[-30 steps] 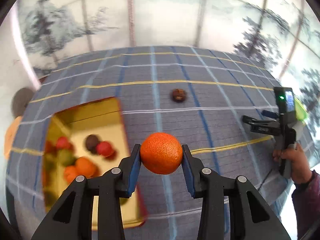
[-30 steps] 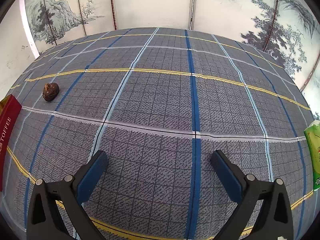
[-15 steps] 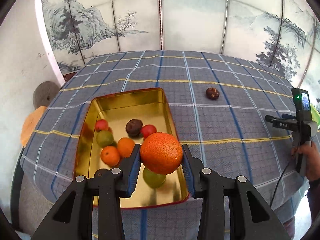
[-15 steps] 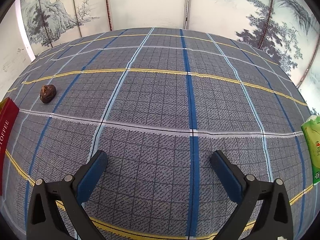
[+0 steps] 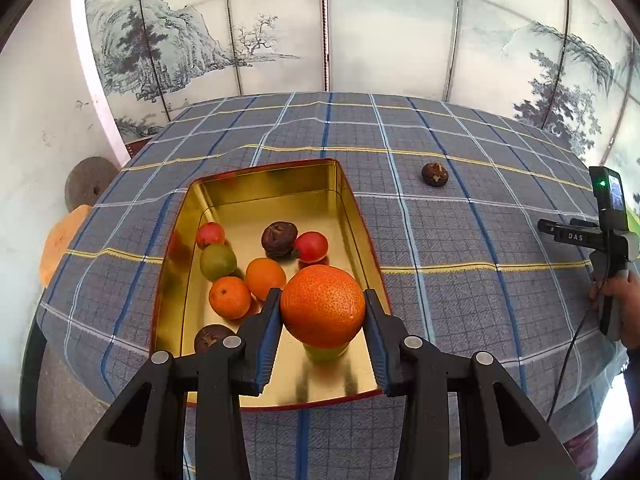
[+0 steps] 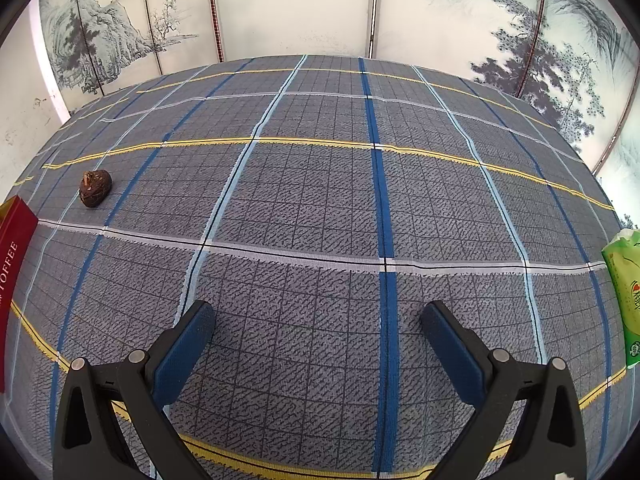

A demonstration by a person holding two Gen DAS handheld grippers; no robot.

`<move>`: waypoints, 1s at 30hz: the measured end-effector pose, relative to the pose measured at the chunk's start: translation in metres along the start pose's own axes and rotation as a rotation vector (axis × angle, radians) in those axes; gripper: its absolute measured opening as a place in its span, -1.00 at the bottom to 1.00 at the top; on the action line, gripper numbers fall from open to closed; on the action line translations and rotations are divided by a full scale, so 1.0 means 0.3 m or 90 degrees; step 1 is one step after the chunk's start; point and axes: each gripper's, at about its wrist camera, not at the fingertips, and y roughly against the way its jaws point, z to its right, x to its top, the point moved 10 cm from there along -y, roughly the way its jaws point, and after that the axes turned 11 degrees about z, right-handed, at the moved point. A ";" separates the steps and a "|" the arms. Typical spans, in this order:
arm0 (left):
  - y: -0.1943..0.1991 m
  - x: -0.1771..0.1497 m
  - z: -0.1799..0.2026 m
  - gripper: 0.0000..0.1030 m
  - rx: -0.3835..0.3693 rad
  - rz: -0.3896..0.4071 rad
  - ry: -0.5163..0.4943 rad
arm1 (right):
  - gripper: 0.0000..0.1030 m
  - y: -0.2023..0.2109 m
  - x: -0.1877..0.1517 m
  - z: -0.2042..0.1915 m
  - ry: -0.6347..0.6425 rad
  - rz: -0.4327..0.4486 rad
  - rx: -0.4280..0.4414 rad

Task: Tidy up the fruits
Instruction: 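Carry the orange in the left tool over the tin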

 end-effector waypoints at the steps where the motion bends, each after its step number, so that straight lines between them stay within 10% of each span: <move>1: 0.000 -0.002 -0.004 -0.22 0.000 0.000 0.002 | 0.99 0.001 0.000 0.000 0.000 0.000 0.000; 30: -0.132 0.023 -0.128 -0.21 0.041 -0.023 0.018 | 0.99 0.010 -0.009 0.003 -0.016 -0.001 -0.016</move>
